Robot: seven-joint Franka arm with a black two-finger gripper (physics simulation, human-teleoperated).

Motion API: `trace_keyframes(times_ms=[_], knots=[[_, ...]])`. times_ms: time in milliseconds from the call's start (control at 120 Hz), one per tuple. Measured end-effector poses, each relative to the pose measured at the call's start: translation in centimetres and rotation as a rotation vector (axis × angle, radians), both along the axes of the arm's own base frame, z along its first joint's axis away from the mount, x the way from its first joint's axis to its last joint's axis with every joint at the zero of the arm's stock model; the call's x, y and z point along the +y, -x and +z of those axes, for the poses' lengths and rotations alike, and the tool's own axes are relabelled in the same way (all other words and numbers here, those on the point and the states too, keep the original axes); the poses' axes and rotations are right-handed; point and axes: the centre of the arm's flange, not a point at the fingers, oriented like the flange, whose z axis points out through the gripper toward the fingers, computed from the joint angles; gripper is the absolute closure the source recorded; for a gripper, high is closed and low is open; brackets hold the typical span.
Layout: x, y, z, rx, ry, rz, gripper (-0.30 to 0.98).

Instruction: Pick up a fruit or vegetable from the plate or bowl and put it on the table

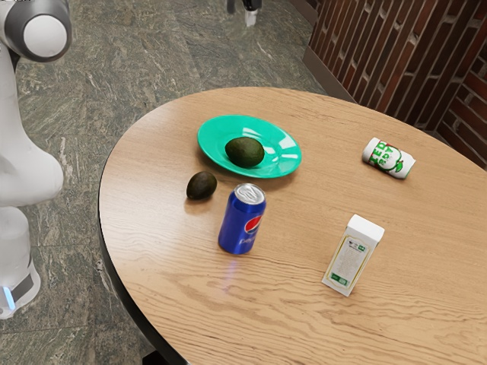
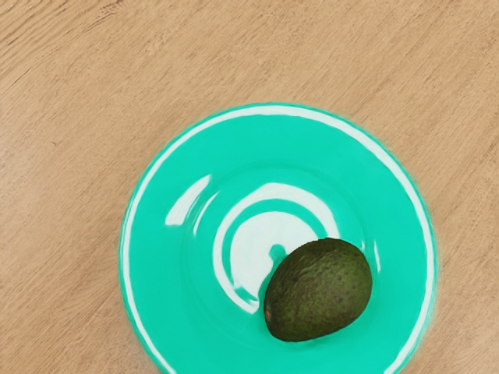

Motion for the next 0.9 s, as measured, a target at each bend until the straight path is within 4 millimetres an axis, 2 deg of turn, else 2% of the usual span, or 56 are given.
trace_keyframes(times_ms=[42,100,150,217,342,467,558,617,667,725,758,842,900], knots=[[-0.8,0.7,2.3,-0.035,-0.013,-0.015,0.02],[-2.4,1.0,3.9,-0.052,-0.021,-0.048,0.02],[-3.3,1.1,4.5,-0.051,-0.022,-0.070,0.02],[-2.4,1.7,4.4,-0.033,-0.020,-0.059,0.02],[-1.9,3.1,3.1,0.103,-0.040,-0.050,0.02],[-5.1,2.8,2.5,0.189,-0.047,-0.118,0.02],[-9.7,1.9,2.5,0.230,-0.082,-0.175,0.02],[-11.5,1.7,2.0,0.245,-0.072,-0.217,0.02],[-11.2,2.4,1.4,0.253,-0.050,-0.232,0.02],[-9.0,5.6,1.1,0.252,-0.022,-0.198,0.02],[-8.8,6.6,1.4,0.250,-0.033,-0.178,0.02],[-9.7,6.5,0.5,0.266,-0.049,-0.189,0.02],[-10.4,6.0,-2.8,0.297,-0.035,-0.222,0.02]])
